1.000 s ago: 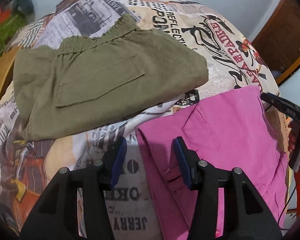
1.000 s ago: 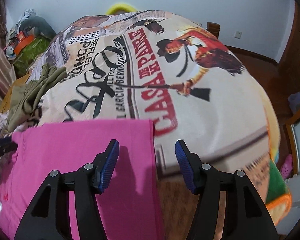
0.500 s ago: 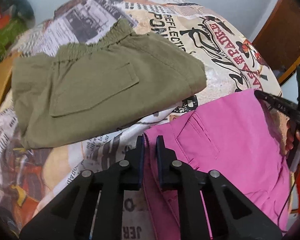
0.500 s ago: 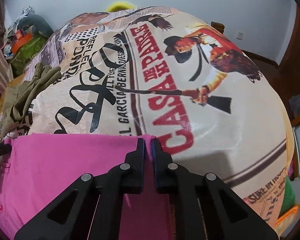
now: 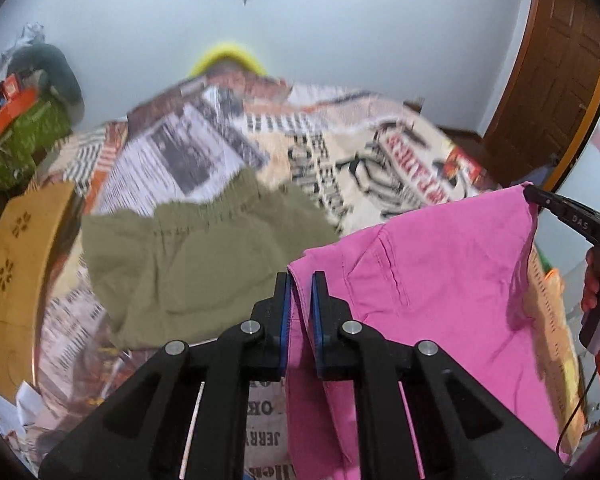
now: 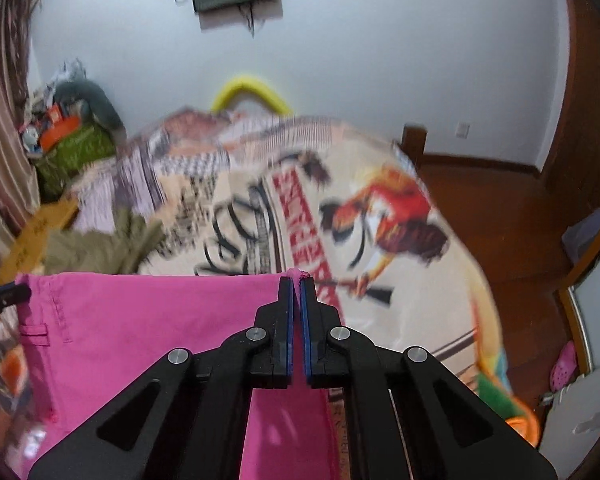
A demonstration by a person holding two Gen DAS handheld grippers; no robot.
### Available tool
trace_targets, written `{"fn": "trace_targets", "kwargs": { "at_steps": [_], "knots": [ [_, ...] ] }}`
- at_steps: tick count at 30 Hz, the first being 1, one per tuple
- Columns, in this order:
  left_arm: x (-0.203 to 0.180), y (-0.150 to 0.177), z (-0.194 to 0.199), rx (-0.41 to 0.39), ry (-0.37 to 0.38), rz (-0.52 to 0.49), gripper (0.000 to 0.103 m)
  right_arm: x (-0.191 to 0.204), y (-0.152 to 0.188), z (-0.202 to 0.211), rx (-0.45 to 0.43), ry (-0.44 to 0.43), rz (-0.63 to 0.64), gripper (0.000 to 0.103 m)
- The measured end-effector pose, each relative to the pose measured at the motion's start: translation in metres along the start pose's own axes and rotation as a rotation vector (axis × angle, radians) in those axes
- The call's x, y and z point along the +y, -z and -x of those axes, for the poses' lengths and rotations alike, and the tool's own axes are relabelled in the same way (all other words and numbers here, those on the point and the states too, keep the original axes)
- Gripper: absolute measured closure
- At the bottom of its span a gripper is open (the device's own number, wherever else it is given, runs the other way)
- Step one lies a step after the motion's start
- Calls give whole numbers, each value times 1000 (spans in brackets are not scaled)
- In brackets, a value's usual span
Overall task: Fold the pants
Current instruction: 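Grasp the pants edge with both grippers and lift it over the other half, then lower the folded edge and open both grippers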
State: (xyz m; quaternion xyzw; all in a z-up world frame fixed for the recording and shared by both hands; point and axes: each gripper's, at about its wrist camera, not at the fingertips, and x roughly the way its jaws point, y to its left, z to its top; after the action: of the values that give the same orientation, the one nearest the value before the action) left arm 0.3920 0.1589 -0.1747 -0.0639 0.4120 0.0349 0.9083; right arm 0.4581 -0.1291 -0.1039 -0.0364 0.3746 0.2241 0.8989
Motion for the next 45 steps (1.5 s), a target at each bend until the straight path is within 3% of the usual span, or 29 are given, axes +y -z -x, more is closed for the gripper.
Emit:
{"fn": "trace_targets", "kwargs": {
  "at_steps": [6,17,28,39,45],
  "knots": [
    [-9,-5,37,-29,11,-20,94,11,-9,52,-69,-21,18,100],
    [-33,43,96,-32,-19,-99,94,19,36,112,-58,-38,39,101],
    [-44,109,128,5,-19,-146,97,20,98,142,21,-40,28,101],
    [-46,169,135,89,24,-186,97,21,171,154,117,-38,-10,100],
    [-39,196,135,143,0,-188,97,21,201,155,175,4,22,100]
  ]
}}
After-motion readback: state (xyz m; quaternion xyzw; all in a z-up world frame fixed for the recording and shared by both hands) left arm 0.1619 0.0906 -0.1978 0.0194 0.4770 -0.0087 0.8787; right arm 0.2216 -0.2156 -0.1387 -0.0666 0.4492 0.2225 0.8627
